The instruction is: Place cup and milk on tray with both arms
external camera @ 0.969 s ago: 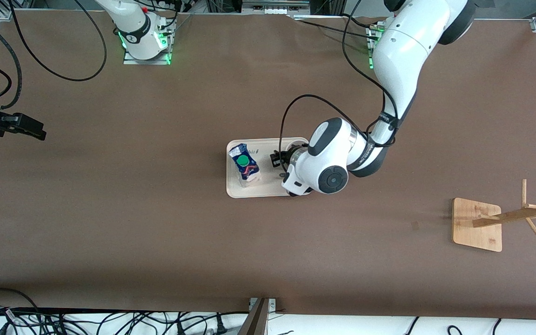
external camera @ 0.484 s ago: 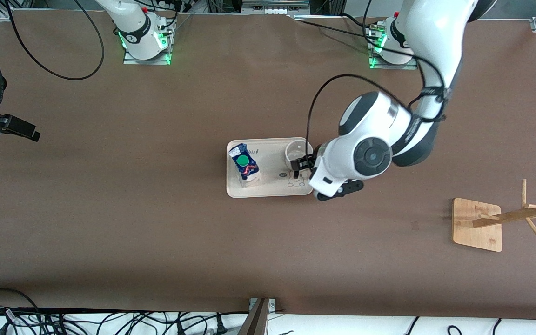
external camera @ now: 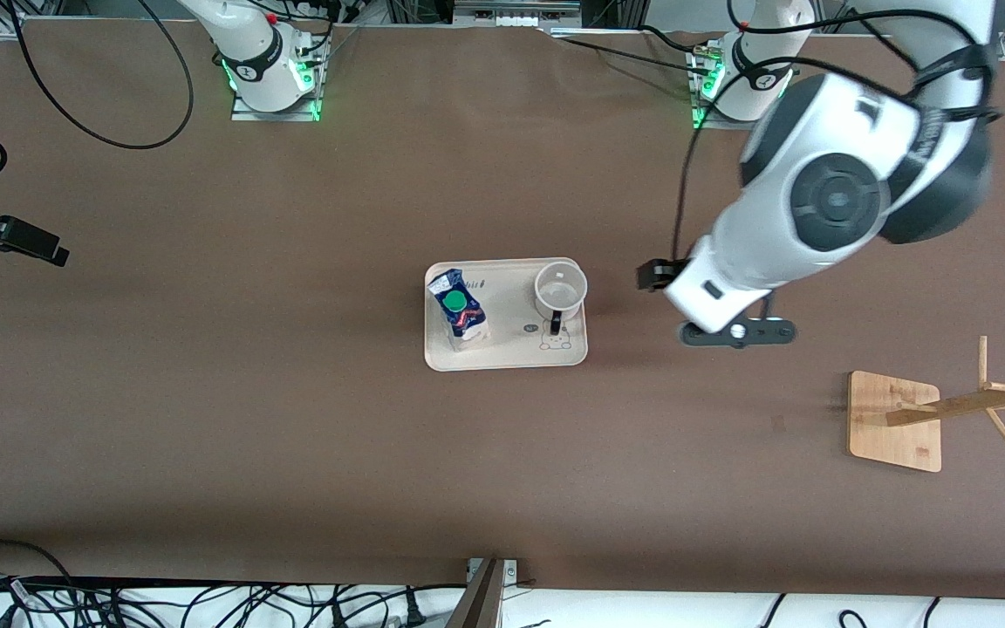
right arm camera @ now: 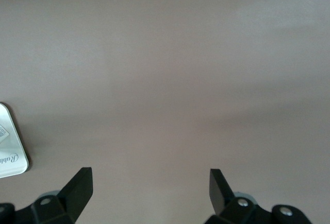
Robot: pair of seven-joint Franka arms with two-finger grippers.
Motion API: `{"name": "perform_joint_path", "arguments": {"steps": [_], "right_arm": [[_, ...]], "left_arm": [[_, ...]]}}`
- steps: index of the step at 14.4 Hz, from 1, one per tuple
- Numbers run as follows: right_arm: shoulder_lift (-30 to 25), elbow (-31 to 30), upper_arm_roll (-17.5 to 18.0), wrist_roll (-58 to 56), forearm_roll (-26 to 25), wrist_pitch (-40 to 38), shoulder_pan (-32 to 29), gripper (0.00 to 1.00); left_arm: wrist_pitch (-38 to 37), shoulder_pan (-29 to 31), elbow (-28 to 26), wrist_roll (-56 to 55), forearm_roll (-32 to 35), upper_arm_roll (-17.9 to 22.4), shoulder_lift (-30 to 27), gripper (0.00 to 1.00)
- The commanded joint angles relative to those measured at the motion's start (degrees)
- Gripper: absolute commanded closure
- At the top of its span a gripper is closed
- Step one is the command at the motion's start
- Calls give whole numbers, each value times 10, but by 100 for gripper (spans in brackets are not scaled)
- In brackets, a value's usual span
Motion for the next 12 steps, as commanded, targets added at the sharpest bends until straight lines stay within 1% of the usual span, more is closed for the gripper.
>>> {"name": "perform_joint_path", "arguments": {"steps": [1, 2, 3, 4, 5, 6, 7, 9, 10, 12], "right_arm": [[-8, -10, -9, 10, 10, 4, 10, 0], [-7, -9, -9, 6, 10, 5, 9, 0], [-7, -9, -9, 6, 10, 4, 9, 0], [-7, -9, -7, 7, 10, 4, 10, 0], [-7, -9, -7, 6, 10, 5, 9, 0], [-7, -9, -7, 6, 9, 5, 9, 0], [-7, -9, -8, 5, 9, 6, 9, 0], [-9, -12, -10, 1, 9, 21, 9, 0], [-12, -16, -11, 0, 7, 36, 9, 0], [-14, -19, -14, -1, 5, 40, 9, 0]], "left_arm": [[-9, 14, -32, 92, 25, 18, -62, 0], [-10, 23, -49, 116, 36, 19, -78, 0], [-4, 47, -65, 145, 37, 19, -105, 0], [15, 64, -87, 187, 37, 22, -126, 0], [41, 78, -115, 246, 36, 32, -151, 0], [65, 82, -151, 289, 35, 53, -179, 0], [89, 84, -180, 298, 34, 71, -206, 0], [122, 90, -220, 292, 28, 98, -236, 0], [139, 96, -243, 294, 28, 103, -250, 0], [142, 97, -287, 294, 29, 107, -287, 0]]}}
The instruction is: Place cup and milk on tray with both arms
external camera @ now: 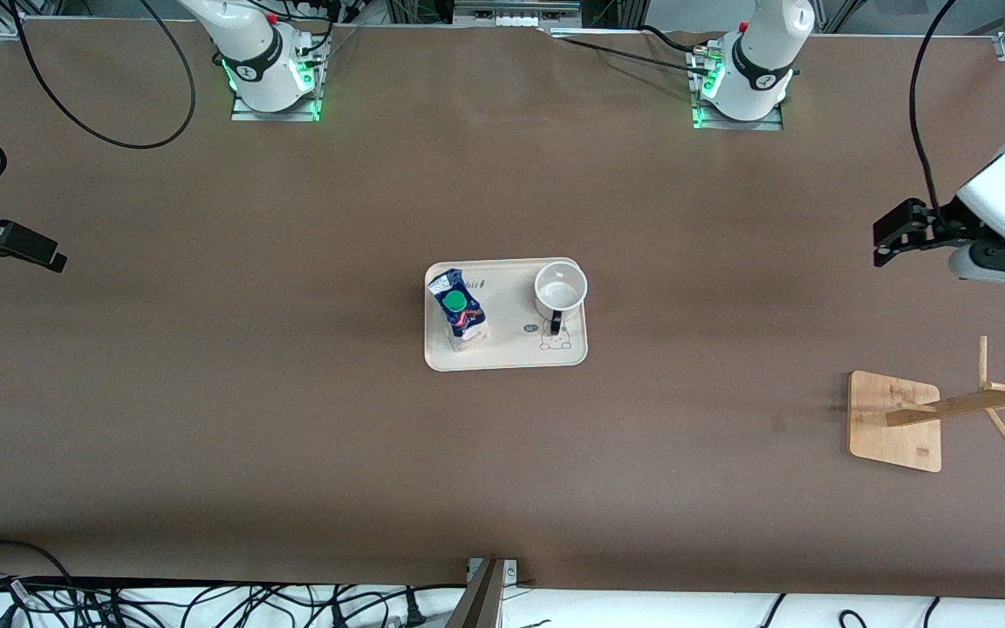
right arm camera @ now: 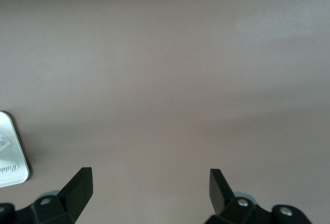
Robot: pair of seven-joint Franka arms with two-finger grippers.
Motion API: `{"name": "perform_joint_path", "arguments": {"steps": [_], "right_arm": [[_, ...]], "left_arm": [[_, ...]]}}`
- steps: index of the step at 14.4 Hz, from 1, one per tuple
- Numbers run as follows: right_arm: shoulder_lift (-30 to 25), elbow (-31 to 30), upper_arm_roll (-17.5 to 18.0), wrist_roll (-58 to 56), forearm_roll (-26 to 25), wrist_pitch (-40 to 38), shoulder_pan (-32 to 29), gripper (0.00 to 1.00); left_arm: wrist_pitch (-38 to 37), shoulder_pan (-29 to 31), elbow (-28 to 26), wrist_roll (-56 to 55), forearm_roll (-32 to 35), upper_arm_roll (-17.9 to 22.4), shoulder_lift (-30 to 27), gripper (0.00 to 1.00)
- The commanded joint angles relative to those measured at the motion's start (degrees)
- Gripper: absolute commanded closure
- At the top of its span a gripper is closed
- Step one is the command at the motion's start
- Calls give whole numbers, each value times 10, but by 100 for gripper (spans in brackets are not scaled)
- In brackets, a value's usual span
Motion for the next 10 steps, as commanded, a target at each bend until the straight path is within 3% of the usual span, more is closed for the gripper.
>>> {"name": "perform_joint_path", "arguments": {"steps": [1, 10], "right_arm": [[-15, -18, -11, -1, 5, 13, 6, 0], [4, 22, -8, -1, 3, -45, 5, 0]], "left_arm": [[24, 0, -97, 4, 0, 0, -73, 0], [21, -2, -91, -1, -2, -7, -69, 0]]}}
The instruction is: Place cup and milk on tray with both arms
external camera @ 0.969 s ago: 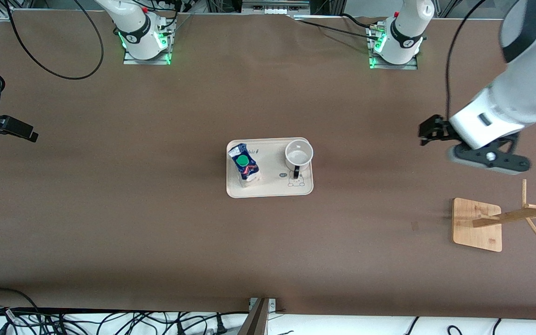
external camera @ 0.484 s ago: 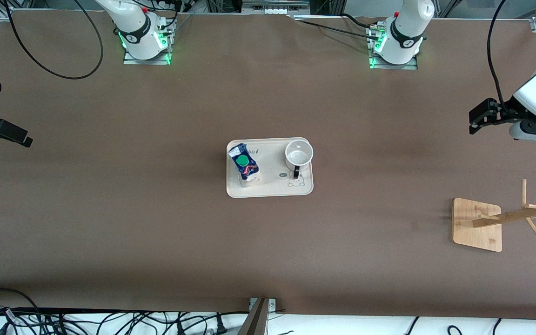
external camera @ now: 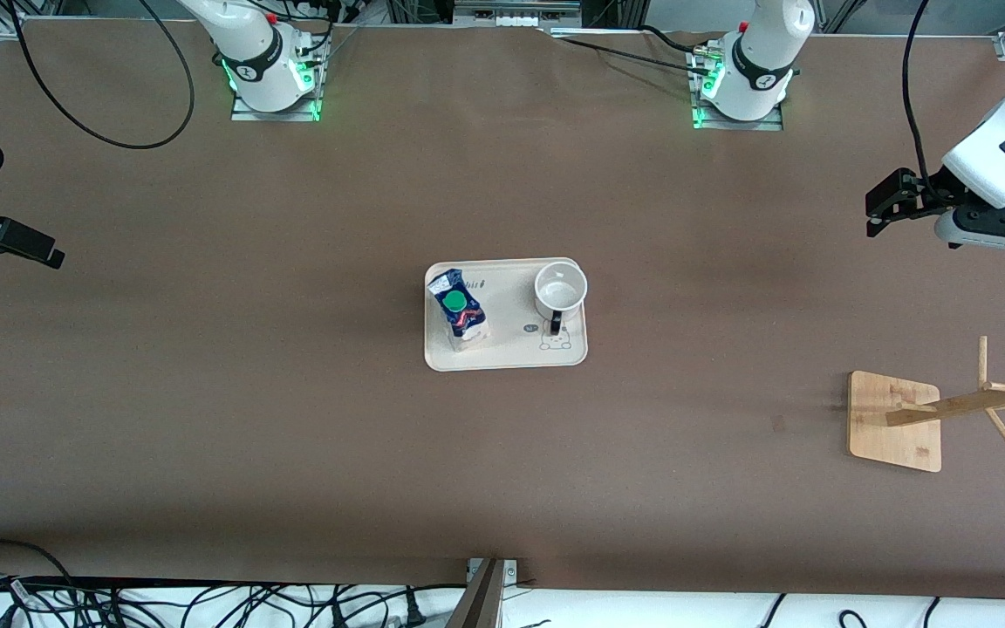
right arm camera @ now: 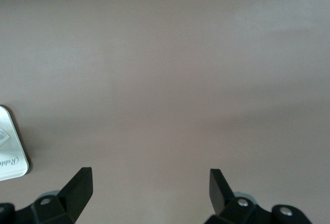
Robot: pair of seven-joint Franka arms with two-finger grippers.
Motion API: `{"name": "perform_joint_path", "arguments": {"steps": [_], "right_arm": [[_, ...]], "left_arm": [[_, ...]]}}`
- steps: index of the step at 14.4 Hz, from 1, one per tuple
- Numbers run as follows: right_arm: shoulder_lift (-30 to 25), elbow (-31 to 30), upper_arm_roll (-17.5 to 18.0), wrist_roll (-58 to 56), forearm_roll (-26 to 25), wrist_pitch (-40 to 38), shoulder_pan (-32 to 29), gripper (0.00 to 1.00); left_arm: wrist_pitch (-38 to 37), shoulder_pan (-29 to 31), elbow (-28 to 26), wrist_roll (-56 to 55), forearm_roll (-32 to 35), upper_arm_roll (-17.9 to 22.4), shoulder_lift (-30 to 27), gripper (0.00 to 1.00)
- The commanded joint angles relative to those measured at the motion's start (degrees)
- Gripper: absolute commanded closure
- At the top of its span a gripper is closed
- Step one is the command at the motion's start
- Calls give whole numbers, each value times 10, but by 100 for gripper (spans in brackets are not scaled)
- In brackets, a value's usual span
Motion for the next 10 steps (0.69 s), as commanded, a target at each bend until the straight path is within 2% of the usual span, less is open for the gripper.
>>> {"name": "perform_joint_path", "arguments": {"steps": [1, 10], "right_arm": [[4, 15, -5, -1, 3, -16, 4, 0], [4, 15, -6, -5, 2, -18, 4, 0]], "left_arm": [[9, -1, -12, 0, 2, -1, -11, 0], [9, -4, -4, 0, 6, -1, -7, 0]]}}
